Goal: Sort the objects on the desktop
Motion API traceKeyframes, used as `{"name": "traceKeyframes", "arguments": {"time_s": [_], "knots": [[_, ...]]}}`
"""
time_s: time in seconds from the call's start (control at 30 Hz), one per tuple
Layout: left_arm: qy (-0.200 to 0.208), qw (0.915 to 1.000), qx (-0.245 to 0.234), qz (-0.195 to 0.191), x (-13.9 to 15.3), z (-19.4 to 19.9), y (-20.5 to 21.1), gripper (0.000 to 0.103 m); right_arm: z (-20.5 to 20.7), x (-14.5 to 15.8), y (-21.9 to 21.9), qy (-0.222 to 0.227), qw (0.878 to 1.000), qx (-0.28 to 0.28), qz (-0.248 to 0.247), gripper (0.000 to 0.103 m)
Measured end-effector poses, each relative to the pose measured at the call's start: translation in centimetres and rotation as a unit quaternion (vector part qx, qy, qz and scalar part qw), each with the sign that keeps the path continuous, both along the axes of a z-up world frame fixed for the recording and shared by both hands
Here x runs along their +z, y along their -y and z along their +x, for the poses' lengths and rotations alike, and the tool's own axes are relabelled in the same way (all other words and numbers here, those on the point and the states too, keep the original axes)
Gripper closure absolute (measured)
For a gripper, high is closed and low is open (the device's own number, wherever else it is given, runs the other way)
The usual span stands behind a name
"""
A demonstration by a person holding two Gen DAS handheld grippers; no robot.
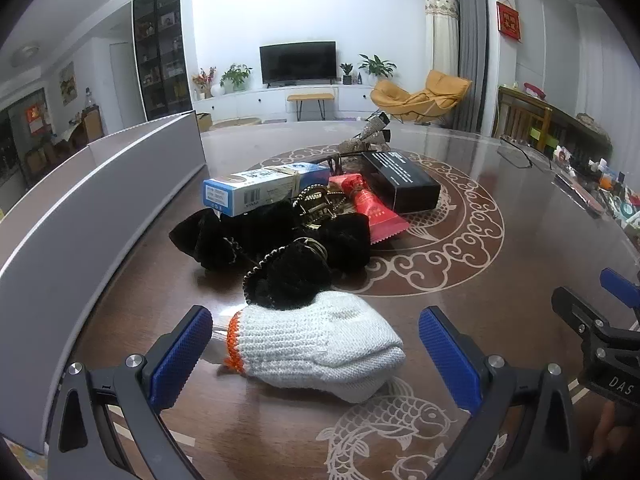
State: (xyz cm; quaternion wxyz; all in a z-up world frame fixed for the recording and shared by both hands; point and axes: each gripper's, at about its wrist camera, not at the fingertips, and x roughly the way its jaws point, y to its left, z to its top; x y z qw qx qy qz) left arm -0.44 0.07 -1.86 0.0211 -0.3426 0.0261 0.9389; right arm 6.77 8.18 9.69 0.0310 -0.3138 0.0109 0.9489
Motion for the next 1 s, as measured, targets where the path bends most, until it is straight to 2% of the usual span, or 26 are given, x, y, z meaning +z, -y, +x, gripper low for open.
{"name": "traceKeyframes", "arguments": {"time_s": [0.23, 1.0], "knots": [[0.003, 0.9999, -0.001, 0.013, -0.12, -0.09, 0.25, 0.0, 0.25, 0.12, 0.15, -0.007, 1.0, 0.001, 0.006, 0.0], [0.003, 0.9998, -0.018, 0.005, -0.32, 0.0, -0.19, 0.0, 0.25, -0.04, 0.15, -0.003, 1.0, 0.007, 0.009, 0.0]]}}
